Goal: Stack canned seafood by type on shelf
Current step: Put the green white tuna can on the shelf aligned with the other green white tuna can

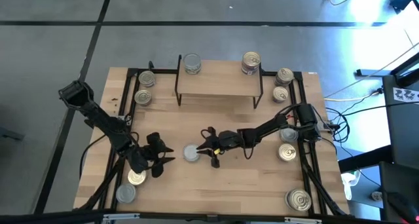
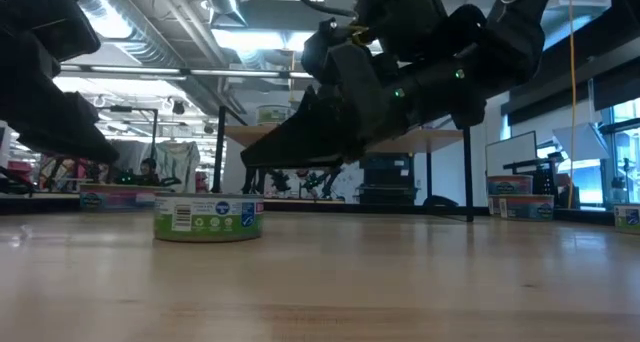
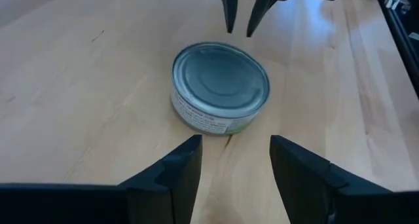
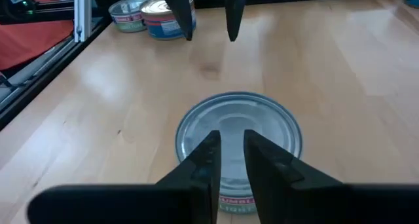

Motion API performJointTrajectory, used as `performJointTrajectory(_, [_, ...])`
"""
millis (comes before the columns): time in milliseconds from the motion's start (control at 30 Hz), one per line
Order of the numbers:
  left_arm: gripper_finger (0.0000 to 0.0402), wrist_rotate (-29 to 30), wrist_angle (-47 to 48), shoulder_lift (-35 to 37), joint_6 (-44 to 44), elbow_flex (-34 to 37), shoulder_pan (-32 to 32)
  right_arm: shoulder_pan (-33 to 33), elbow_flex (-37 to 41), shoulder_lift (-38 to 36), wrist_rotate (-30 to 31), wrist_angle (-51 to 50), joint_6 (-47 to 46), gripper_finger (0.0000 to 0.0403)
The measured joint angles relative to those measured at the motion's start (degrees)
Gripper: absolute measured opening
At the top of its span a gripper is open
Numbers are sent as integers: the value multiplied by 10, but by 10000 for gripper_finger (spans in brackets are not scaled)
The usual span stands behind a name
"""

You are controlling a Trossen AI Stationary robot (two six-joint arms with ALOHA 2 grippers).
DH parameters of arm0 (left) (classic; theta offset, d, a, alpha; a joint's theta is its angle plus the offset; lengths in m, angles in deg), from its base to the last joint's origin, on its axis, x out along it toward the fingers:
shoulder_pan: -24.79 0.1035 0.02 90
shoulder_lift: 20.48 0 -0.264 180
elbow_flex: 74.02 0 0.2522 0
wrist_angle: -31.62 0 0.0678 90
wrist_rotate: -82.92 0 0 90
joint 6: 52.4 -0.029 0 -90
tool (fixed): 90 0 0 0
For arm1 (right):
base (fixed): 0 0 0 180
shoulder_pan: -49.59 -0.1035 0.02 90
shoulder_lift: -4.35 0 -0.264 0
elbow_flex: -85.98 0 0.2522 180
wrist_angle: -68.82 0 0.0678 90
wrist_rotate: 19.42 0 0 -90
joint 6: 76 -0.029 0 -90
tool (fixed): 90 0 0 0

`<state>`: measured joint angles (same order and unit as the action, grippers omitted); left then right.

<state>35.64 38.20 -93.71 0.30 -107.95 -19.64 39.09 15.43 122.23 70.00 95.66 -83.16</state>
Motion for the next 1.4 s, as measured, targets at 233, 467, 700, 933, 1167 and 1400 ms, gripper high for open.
performJointTrajectory(233, [176,0,0,0,-1,0,0,0,1,11,7,-1,2,67])
performJointTrajectory(467, [175,0,1,0,-3,0,0,0,1,29,10,5,17,67])
performJointTrajectory(700, [175,-1,1,0,-2,0,2,0,0,33,10,6,30,67])
performJointTrajectory(933, [181,-1,1,0,22,0,15,-12,5,37,25,8,58,67])
performJointTrajectory(1167, [235,-1,1,0,35,0,34,-18,20,36,30,9,60,67])
performJointTrajectory(1400, [264,-1,1,0,29,0,45,-19,31,37,35,13,62,67])
